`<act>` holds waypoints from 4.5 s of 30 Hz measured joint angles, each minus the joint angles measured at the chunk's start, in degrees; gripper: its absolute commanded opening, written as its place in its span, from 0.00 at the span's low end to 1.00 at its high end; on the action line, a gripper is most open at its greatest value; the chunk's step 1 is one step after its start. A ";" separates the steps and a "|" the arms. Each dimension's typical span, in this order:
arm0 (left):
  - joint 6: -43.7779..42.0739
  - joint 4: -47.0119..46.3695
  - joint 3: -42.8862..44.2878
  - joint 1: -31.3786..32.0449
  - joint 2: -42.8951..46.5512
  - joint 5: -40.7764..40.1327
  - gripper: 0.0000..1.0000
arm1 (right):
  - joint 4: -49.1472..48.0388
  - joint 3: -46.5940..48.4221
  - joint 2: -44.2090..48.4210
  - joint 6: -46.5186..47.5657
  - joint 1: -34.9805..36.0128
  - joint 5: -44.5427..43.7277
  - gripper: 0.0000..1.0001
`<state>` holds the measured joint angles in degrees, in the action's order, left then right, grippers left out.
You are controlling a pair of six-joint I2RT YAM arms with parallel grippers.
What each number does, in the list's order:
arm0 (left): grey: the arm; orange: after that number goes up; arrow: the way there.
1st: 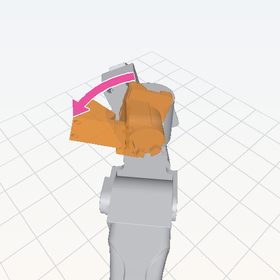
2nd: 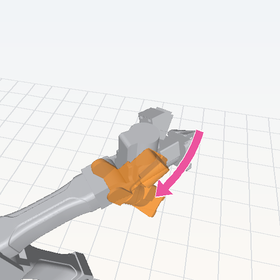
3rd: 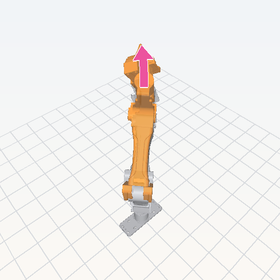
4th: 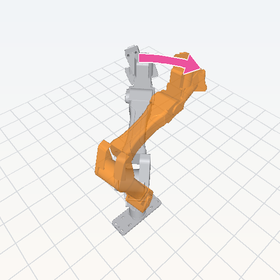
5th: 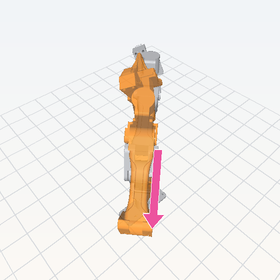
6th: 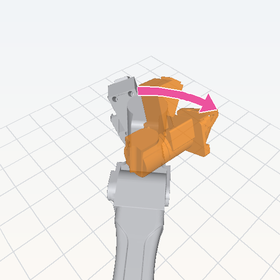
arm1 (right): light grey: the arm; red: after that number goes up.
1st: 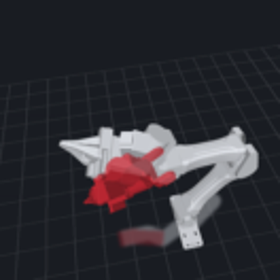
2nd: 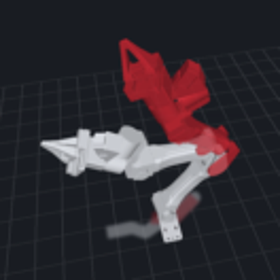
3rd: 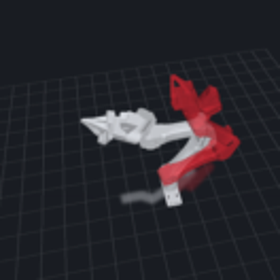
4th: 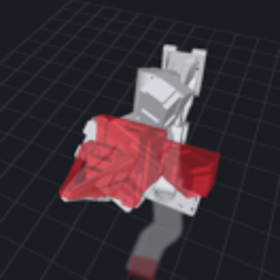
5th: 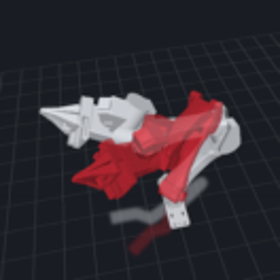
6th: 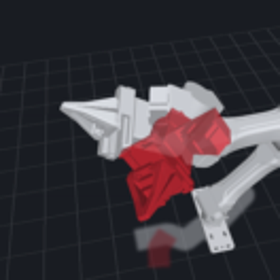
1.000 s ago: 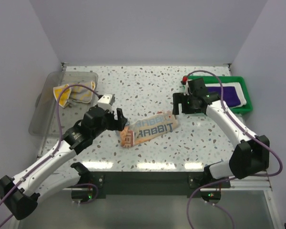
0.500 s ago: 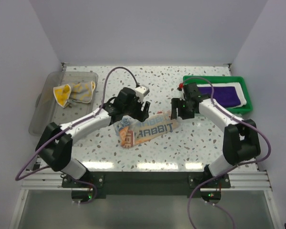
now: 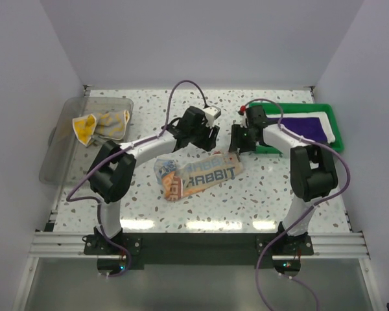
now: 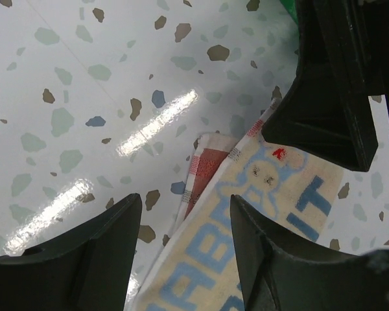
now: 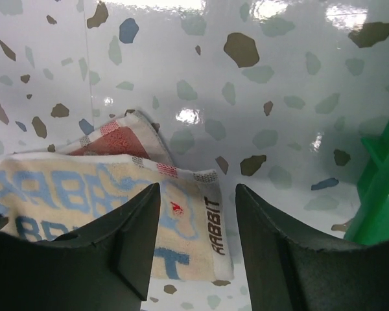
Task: Fold and stack the towels
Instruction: Move the towel to the center of the board, then flatten out the crumpled towel
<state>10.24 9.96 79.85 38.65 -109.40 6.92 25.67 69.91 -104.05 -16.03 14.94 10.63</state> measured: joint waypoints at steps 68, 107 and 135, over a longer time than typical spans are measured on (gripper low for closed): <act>18.93 -6.27 -19.34 -5.20 3.23 -12.94 0.00 | -14.62 -13.18 12.35 4.83 2.27 15.91 0.00; 25.86 2.99 -27.32 -6.67 22.75 -19.19 0.42 | 6.19 3.08 11.63 -12.98 14.38 -21.22 0.99; 15.47 5.14 -32.48 -6.67 38.01 -28.81 1.00 | 25.18 22.40 -14.49 -29.44 20.37 -32.22 0.85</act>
<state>25.71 15.09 47.37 31.99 -71.40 -21.89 50.85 92.31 -118.54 -45.47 35.31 -21.58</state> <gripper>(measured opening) 0.997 0.912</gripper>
